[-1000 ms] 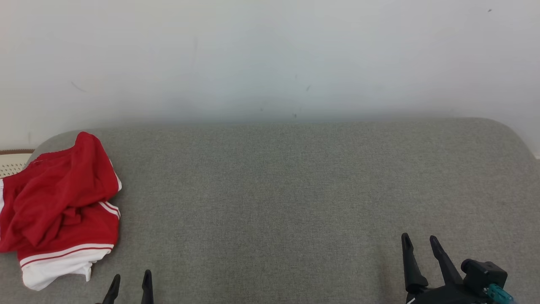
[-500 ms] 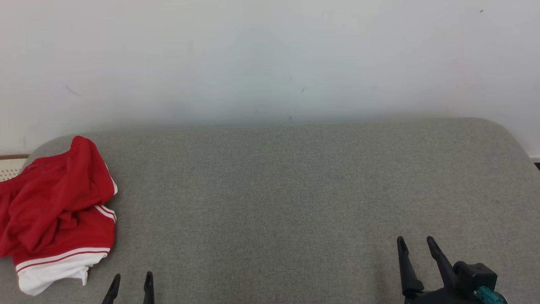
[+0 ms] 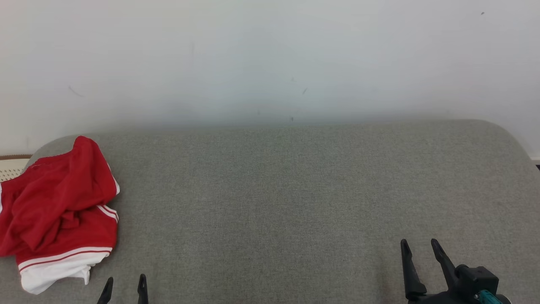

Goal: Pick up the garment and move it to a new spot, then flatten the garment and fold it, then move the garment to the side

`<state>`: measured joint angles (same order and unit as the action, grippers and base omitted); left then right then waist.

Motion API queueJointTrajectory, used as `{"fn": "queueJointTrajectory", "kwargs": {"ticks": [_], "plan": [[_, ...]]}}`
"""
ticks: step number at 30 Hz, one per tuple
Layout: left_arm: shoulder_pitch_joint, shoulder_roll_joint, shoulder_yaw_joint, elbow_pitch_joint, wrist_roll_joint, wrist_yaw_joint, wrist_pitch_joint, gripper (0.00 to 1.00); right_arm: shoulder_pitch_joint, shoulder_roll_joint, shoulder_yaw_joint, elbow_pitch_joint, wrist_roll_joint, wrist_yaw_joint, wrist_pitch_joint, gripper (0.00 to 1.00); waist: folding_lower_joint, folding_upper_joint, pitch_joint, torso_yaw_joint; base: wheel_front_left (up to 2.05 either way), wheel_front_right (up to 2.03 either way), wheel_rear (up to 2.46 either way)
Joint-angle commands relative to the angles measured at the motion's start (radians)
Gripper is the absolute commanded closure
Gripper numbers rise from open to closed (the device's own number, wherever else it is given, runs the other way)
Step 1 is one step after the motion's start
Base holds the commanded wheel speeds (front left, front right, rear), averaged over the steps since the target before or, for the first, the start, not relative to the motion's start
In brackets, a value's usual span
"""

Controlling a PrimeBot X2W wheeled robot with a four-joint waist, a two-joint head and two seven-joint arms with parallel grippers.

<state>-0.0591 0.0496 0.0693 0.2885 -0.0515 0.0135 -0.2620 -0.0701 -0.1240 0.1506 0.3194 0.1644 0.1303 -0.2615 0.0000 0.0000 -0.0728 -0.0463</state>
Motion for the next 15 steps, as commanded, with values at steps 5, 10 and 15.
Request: {"fn": "queueJointTrajectory", "kwargs": {"ticks": [5,10,15], "plan": [[0.02,0.002,-0.001,0.007,-0.001,0.004,-0.004,0.0,0.011,0.004,0.002,-0.001,-0.012,0.001,-0.005,0.0,0.0,0.0,-0.001,0.014,0.0,0.0,0.0],[0.016,0.002,0.005,0.012,-0.001,0.007,-0.004,0.0,0.001,0.008,0.046,-0.007,-0.014,0.001,-0.005,0.0,0.0,0.0,0.007,0.048,0.0,0.0,0.0],[0.011,0.002,0.019,0.011,0.007,0.015,-0.004,0.0,-0.014,0.015,0.086,-0.007,-0.002,0.001,-0.005,0.0,0.0,0.0,0.015,0.118,0.0,0.0,0.0]]}}
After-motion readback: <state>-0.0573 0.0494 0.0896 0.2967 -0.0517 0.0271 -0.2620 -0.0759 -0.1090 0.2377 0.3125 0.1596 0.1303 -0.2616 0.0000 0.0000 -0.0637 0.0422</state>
